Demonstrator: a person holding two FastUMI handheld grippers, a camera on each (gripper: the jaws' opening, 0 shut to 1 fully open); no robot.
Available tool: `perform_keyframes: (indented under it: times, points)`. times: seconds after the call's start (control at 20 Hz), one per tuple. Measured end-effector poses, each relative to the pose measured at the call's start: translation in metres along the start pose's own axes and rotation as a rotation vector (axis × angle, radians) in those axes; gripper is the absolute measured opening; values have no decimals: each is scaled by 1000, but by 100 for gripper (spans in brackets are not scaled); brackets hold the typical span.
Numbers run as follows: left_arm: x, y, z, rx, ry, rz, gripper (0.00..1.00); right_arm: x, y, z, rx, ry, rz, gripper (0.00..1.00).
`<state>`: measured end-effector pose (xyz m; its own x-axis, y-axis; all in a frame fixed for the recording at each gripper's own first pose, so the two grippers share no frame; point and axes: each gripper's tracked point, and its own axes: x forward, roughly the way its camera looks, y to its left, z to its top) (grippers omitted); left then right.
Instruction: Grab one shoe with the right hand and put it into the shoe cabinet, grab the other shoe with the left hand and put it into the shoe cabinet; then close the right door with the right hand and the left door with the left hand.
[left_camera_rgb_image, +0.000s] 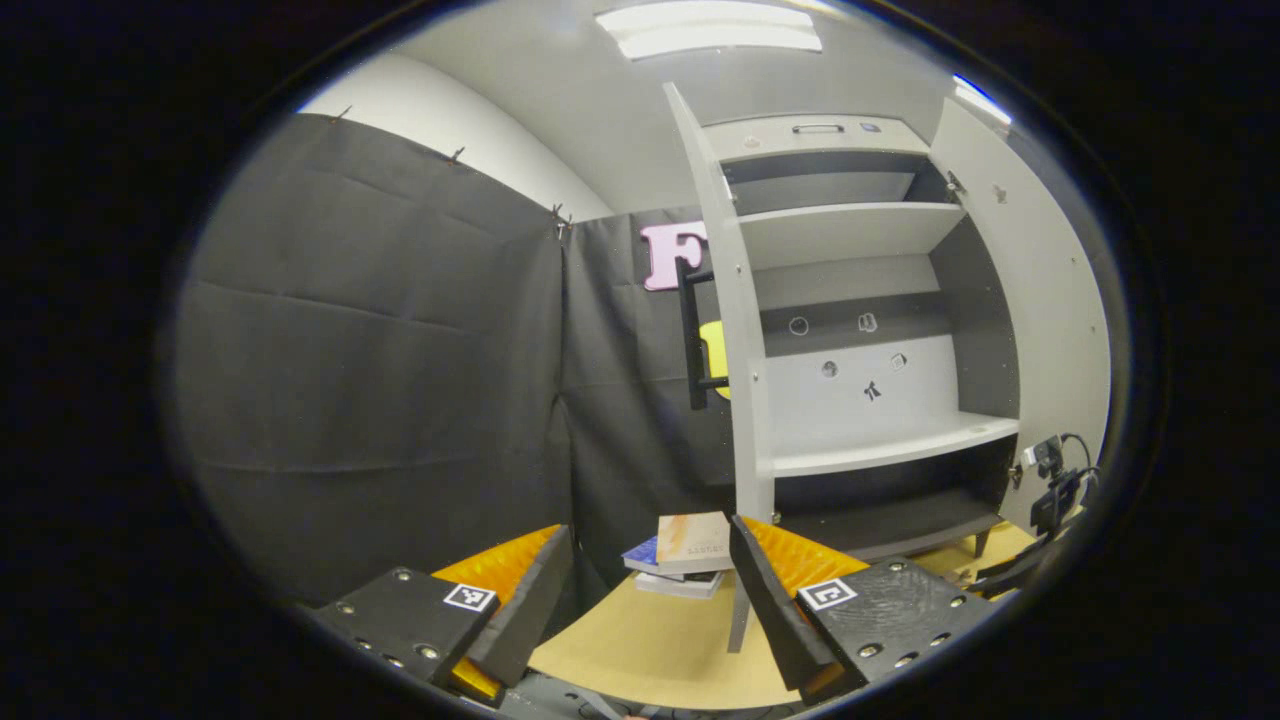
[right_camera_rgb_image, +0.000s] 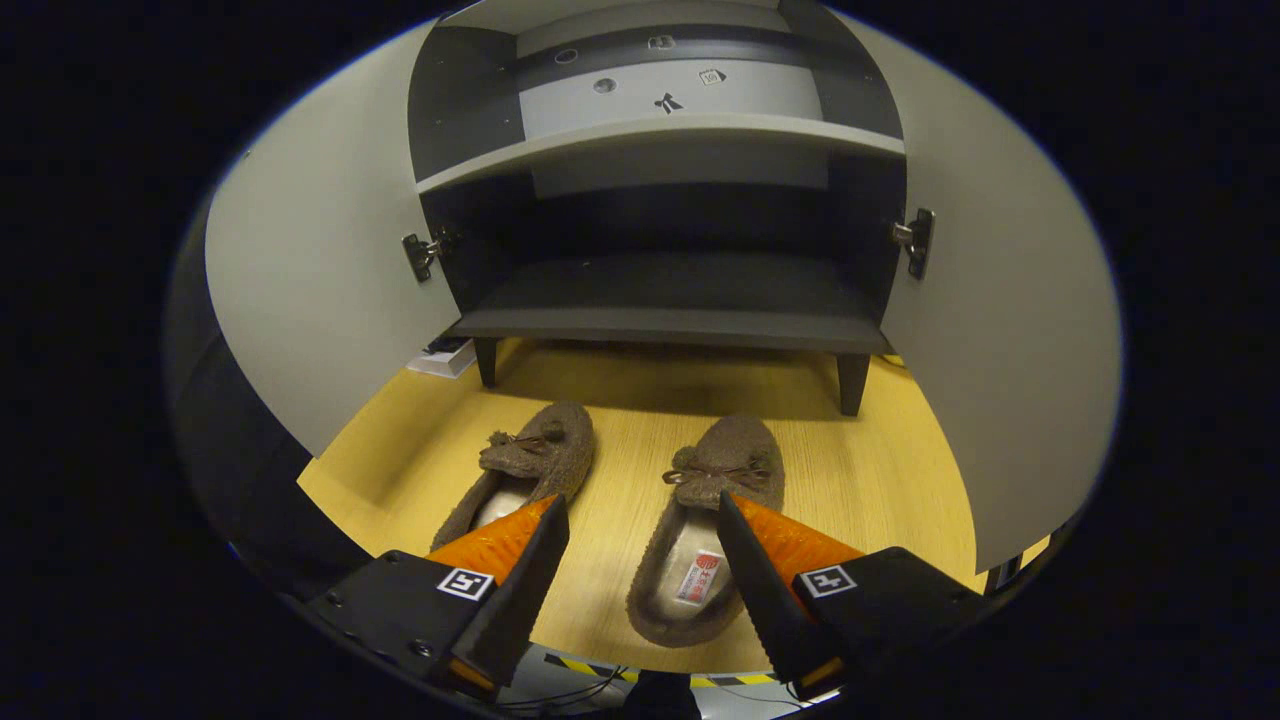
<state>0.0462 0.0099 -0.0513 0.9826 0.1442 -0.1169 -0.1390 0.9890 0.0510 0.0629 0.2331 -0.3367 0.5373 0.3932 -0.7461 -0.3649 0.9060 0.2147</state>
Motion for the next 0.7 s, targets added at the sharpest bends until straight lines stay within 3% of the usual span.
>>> perform_keyframes:
  times: [0.2,0.25,0.3,0.4,0.5,0.55,0.6,0.65,0.7]
  points:
    - [-1,-2,-5,1,19,4,94,21,1,-21,10,77,11,88]
    - [-1,-3,-6,1,23,5,93,24,1,-25,13,92,14,80]
    - [-1,-3,-7,-1,27,4,93,29,0,-27,15,104,12,87]
    - [0,-4,-8,1,37,0,94,40,-1,-32,16,120,4,88]
    - [-1,-4,-8,9,46,-3,94,50,-3,-33,16,129,-7,87]
    - [-1,-5,-9,12,49,-6,94,55,-3,-36,13,137,-11,80]
    - [-1,-4,-8,13,50,-7,94,60,-4,-37,9,146,-17,87]
    - [-2,-4,-9,13,49,-8,94,64,-5,-40,9,159,-18,88]
    - [-2,-4,-7,11,45,-7,94,67,-4,-44,13,174,-22,75]
